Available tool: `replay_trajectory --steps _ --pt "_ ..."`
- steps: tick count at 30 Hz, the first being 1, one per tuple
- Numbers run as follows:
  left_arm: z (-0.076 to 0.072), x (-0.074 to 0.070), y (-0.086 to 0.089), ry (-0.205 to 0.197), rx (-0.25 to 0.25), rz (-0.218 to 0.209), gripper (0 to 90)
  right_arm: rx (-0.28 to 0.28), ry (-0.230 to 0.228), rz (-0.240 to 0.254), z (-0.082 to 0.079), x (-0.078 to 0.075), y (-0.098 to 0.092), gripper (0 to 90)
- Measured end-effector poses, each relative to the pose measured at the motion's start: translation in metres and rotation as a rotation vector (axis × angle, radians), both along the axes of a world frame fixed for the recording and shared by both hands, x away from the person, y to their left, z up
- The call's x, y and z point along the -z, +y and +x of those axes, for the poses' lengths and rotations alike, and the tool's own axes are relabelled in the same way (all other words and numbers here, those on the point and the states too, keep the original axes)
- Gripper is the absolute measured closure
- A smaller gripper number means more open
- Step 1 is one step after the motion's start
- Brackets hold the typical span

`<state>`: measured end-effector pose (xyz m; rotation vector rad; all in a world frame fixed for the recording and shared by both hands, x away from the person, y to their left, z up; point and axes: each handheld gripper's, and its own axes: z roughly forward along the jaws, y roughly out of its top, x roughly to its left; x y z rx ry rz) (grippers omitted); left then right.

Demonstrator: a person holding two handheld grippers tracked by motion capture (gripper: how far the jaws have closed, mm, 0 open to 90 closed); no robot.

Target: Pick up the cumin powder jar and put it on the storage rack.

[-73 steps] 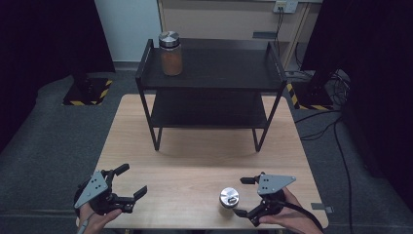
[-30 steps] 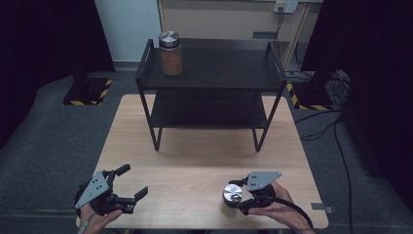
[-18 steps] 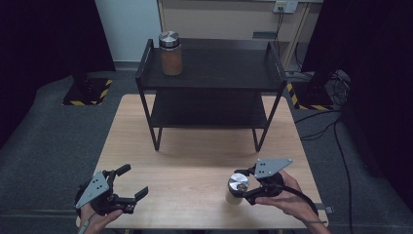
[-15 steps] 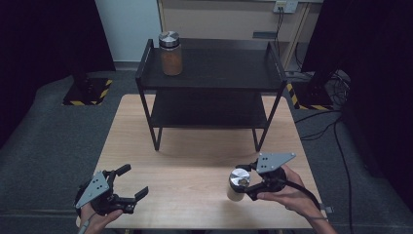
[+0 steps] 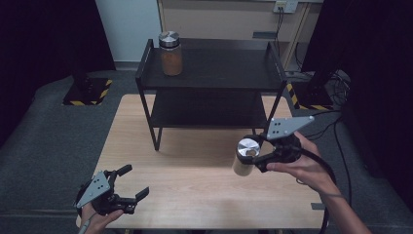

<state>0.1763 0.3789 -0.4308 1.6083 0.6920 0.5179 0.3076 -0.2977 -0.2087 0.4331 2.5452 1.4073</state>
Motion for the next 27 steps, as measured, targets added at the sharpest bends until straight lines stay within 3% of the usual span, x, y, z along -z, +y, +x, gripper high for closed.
replay_trajectory --steps 13,18,27 --pt "0.001 0.0 0.0 0.005 0.004 -0.003 0.5 0.041 -0.016 -0.017 0.018 -0.079 0.004 35.3" --pt "0.001 0.001 0.001 0.005 0.003 -0.006 0.5 0.06 0.01 0.009 0.027 -0.099 -0.001 35.3" --pt "0.001 0.001 0.001 0.008 0.0 -0.009 0.6 0.117 -0.004 0.012 0.033 -0.127 -0.006 35.3"
